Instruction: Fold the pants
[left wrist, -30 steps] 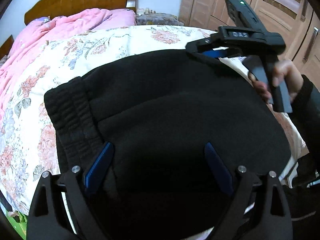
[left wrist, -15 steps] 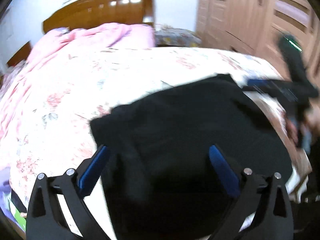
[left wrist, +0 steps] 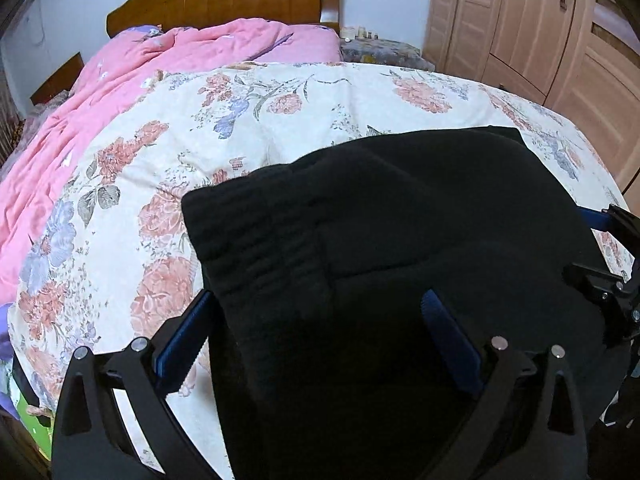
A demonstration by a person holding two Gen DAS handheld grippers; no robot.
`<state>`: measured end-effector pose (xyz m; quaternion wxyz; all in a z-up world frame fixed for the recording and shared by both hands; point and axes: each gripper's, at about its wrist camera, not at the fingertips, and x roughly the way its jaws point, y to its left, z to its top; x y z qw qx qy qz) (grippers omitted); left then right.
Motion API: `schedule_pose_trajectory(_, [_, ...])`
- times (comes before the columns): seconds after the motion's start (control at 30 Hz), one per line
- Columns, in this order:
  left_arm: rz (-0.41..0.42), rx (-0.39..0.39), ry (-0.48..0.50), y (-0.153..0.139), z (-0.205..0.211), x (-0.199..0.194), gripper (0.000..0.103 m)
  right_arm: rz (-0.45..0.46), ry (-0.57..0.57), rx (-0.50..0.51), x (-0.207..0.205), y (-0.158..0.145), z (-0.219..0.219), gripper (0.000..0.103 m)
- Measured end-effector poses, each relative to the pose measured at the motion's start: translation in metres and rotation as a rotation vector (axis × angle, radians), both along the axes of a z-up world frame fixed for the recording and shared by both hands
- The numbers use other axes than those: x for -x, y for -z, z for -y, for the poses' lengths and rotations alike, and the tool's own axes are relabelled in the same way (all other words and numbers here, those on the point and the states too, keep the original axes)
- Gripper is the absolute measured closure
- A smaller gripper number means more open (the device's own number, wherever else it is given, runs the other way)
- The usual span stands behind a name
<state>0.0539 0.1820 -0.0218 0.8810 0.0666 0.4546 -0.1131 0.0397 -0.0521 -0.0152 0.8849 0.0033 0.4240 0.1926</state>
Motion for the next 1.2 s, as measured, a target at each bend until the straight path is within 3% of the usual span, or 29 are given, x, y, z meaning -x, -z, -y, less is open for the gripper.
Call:
schedule_pose_trajectory(0.57, [0.003,0.048,-0.017,0.008,-0.007,-0.009,0.001,-0.01,0.034,-0.076,0.005,0.012,0.011,0.004])
schedule_pose_trajectory(0.73, [-0.008,0.073,-0.023,0.011,-0.01,-0.011,0.001,-0.056,0.044,-0.1,0.004,0.012,0.016,0.004])
schedule_pose_trajectory(0.8, [-0.012,0.06,-0.034,0.01,-0.009,-0.01,0.001,-0.062,0.072,-0.054,0.007,0.003,0.013,0.004])
schedule_pose_trajectory(0.83, [-0.013,0.043,-0.047,0.008,-0.006,-0.009,0.001,-0.018,0.072,0.008,0.014,-0.009,0.006,0.004])
schedule_pose_trajectory(0.9, [-0.005,0.005,-0.067,0.005,0.0,-0.003,0.001,0.028,0.022,0.033,0.025,-0.021,-0.001,0.004])
schedule_pose_trajectory(1.0, [0.026,-0.038,-0.09,0.001,0.006,0.008,0.001,0.015,-0.074,-0.01,0.043,-0.023,-0.016,0.004])
schedule_pose_trajectory(1.07, [0.036,-0.033,-0.104,0.0,0.006,0.014,0.001,0.036,-0.108,0.026,0.053,-0.014,-0.024,0.004])
schedule_pose_trajectory(1.13, [0.04,-0.023,-0.113,0.004,0.003,0.018,0.001,0.013,-0.098,-0.05,0.051,-0.008,-0.013,0.004])
schedule_pose_trajectory(1.2, [0.027,0.014,-0.125,0.005,-0.003,0.02,0.001,-0.007,-0.098,-0.06,0.049,-0.01,-0.008,0.004])
